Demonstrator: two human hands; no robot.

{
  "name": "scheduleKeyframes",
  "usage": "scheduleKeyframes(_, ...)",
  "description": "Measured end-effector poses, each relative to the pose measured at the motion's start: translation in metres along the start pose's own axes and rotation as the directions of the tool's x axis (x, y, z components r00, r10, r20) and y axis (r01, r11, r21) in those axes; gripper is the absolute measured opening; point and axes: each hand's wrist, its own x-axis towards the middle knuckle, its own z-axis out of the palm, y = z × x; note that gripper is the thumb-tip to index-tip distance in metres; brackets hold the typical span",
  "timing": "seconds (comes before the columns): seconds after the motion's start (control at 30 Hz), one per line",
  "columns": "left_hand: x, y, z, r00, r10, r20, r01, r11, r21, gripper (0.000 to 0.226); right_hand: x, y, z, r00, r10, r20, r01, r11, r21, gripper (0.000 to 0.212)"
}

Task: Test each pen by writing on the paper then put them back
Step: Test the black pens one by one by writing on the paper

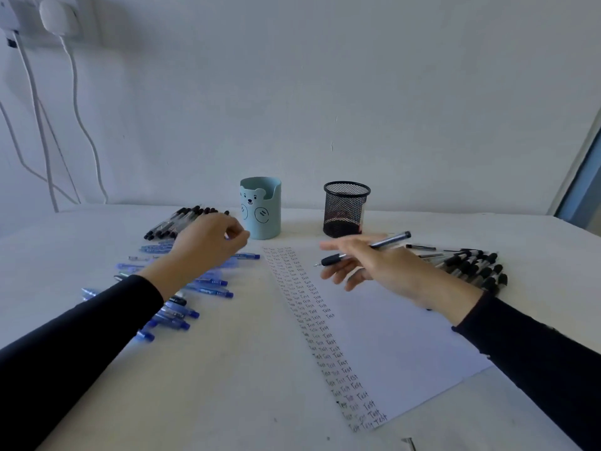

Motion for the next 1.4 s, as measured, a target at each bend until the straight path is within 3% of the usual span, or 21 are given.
scheduleKeyframes(0.07, -0.007, 0.001, 0.004, 0.985, 0.162, 0.067, -0.152, 0.979, -0.136, 0.015, -0.001, 0.0, 0.006, 0.999, 0.032, 0.021, -0.032, 0.999, -0.029, 0.032)
scheduleKeyframes(0.17, -0.012, 0.002, 0.009, 0.939, 0.282, 0.196, -0.254, 0.954, -0.156, 0.056, -0.007, 0.007, 0.016, 0.999, 0.04, -0.009, -0.041, 0.986, -0.159, 0.022)
scheduleKeyframes(0.33, -0.014, 0.006, 0.012, 0.916, 0.246, 0.317, -0.222, 0.969, -0.11, 0.075, -0.01, 0.02, 0.032, 0.987, 0.023, -0.158, -0.052, 0.981, -0.187, 0.05)
scheduleKeyframes(0.5, -0.013, 0.003, 0.015, 0.909, 0.235, 0.344, -0.195, 0.97, -0.147, 0.091, -0.01, 0.022, 0.04, 0.976, -0.013, -0.218, -0.029, 0.982, -0.186, 0.049)
scheduleKeyframes(1.0, -0.013, 0.007, 0.014, 0.9, 0.211, 0.381, -0.165, 0.975, -0.151, 0.074, -0.013, 0.019, 0.041, 0.984, -0.046, -0.175, 0.011, 0.981, -0.196, 0.047)
scheduleKeyframes(1.23, -0.013, 0.004, 0.014, 0.897, 0.222, 0.382, -0.178, 0.973, -0.146, 0.077, -0.014, 0.016, 0.041, 0.989, -0.011, -0.144, -0.012, 0.987, -0.159, 0.042)
scheduleKeyframes(1.4, -0.014, 0.007, 0.013, 0.899, 0.217, 0.38, -0.174, 0.974, -0.143, 0.069, -0.013, 0.018, 0.04, 0.985, -0.032, -0.17, -0.001, 0.981, -0.194, 0.05)
